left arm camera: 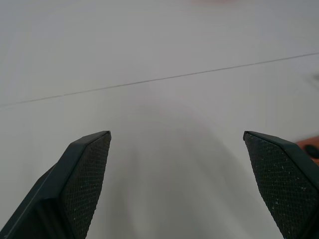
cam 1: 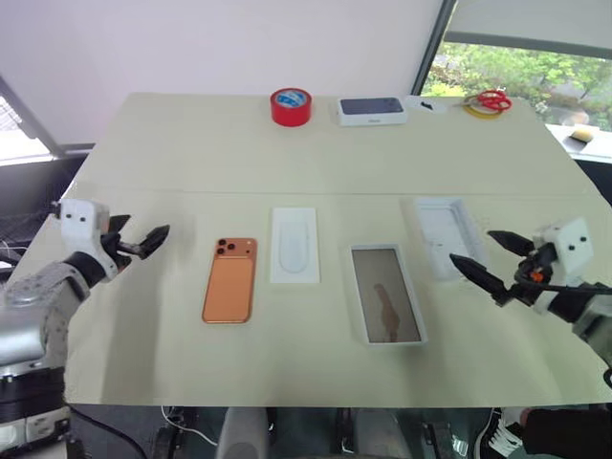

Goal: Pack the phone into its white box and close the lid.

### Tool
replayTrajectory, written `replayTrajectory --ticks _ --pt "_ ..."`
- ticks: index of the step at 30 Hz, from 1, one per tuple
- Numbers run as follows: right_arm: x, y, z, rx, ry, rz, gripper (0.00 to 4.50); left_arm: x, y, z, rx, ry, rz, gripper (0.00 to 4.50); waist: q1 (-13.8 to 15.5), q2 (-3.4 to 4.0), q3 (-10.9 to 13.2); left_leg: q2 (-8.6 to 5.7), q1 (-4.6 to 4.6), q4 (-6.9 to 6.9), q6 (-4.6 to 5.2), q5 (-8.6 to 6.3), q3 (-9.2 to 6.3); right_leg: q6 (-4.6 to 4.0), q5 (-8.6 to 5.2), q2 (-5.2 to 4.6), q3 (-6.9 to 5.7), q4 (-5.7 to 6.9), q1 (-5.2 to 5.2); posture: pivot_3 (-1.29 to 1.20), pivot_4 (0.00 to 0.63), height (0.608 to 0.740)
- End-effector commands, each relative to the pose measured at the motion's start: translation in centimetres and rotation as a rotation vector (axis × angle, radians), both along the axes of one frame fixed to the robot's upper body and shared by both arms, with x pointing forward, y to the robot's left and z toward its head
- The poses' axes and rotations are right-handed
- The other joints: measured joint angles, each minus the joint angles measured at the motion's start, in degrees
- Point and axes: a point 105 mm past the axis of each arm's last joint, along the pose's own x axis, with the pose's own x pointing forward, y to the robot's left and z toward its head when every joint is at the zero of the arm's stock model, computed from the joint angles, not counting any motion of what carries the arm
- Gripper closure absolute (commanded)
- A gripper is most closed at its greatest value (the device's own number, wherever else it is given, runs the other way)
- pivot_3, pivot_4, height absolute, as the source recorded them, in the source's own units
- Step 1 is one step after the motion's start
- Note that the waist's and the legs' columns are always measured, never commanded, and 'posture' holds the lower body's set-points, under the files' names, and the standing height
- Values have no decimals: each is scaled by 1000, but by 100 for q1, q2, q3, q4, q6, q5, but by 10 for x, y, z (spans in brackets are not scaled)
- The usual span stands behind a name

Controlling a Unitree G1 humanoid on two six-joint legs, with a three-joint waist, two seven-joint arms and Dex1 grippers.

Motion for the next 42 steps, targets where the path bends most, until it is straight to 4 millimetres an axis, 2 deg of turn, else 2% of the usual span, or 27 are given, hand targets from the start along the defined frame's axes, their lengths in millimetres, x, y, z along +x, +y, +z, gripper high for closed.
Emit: replayTrajectory --ticks 1,5,11,15,18,23,28,33,34,35,36,42 --pt "-1 19 13 2 -38 78 0 -3 -44 10 -67 -2 -132 32 -7 0 0 0 0 1 0 0 0 0 0 0 0 0 1 0 150 730" --pt "1 51 19 -4 -53 193 0 -11 -98 10 -105 115 -342 32 -28 0 0 1 2 2 -1 1 -4 0 0 5 0 3 0 0 150 730" --pt "-1 84 17 -92 -54 263 0 15 -133 8 -140 292 -249 32 14 -7 4 -4 0 9 -1 2 -10 2 0 4 0 4 5 0 150 730" --pt "-5 99 20 -84 -67 301 0 17 -155 9 -207 405 -278 32 -11 -12 7 -5 -2 10 -1 3 -11 5 -1 4 -1 4 4 0 150 730" --pt "-7 101 17 -89 -63 302 0 15 -164 7 -223 478 -290 32 -16 -13 7 -4 -1 11 -4 5 -12 4 -1 7 -1 7 4 0 150 730" --pt "-9 96 13 -107 -48 288 0 16 -164 -10 -212 595 -221 32 -8 -13 7 -4 0 11 -6 6 -12 4 -1 7 -1 6 4 0 150 730" --pt "-9 95 9 -116 -40 290 0 14 -167 -14 -221 612 -209 32 -10 -13 6 -5 1 11 -11 9 -12 4 -1 6 -1 6 6 0 150 730" --pt "-13 104 6 -112 -11 354 0 10 -175 -23 -247 653 -217 32 -8 -13 6 -4 1 11 -12 10 -12 4 -1 6 -1 6 5 0 150 730" --pt "-16 106 5 -109 3 383 0 9 -177 -25 -253 658 -215 544 -7 -13 6 -5 1 11 -12 10 -12 4 -1 6 0 6 6 0 150 730" --pt "-18 108 5 -107 13 402 0 9 -178 -26 -256 662 -213 792 -2 -13 6 -5 1 12 -12 10 -12 4 -1 5 0 6 6 0 150 730" --pt "-22 110 3 -116 28 436 0 9 -178 -27 -262 660 -205 1263 2 -14 6 -6 0 12 -10 9 -12 4 -1 4 -1 6 7 0 150 730" --pt "-30 111 -3 -168 68 506 0 11 -178 -26 -299 650 -172 4274 -2 -17 8 -8 0 12 -4 5 -13 4 -1 3 -1 6 7 0 150 730"
